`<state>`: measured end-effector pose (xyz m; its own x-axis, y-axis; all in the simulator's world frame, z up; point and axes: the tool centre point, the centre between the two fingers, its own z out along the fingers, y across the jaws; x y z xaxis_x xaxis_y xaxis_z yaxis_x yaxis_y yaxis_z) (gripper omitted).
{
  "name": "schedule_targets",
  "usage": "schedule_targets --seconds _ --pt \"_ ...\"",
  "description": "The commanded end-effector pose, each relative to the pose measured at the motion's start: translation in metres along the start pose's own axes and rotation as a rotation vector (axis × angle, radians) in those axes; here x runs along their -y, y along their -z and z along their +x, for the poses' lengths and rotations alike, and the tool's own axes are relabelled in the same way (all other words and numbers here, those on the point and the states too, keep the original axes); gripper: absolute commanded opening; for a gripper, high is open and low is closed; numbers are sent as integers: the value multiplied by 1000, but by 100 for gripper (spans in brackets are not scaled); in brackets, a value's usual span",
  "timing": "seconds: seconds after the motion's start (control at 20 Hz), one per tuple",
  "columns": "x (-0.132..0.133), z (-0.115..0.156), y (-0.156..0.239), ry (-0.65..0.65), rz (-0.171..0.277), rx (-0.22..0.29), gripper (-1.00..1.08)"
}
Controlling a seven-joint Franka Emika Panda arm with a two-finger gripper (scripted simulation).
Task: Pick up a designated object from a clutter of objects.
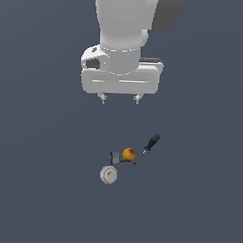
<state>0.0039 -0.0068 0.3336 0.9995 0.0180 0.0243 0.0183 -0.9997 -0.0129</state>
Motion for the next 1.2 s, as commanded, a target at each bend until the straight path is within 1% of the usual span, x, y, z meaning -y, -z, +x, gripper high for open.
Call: schedule_targets --seconds 0.0,0.15,0.5,0.8,1.15 --pt "0 0 0 0 0 0 100" --pt "-3 1 2 -6 3 -5 100" --pt "-21 6 15 -29 16 -36 100" --pt "-20 7 12 -35 17 -34 100" --pt "-17 12 -2 -109 29 -29 100"
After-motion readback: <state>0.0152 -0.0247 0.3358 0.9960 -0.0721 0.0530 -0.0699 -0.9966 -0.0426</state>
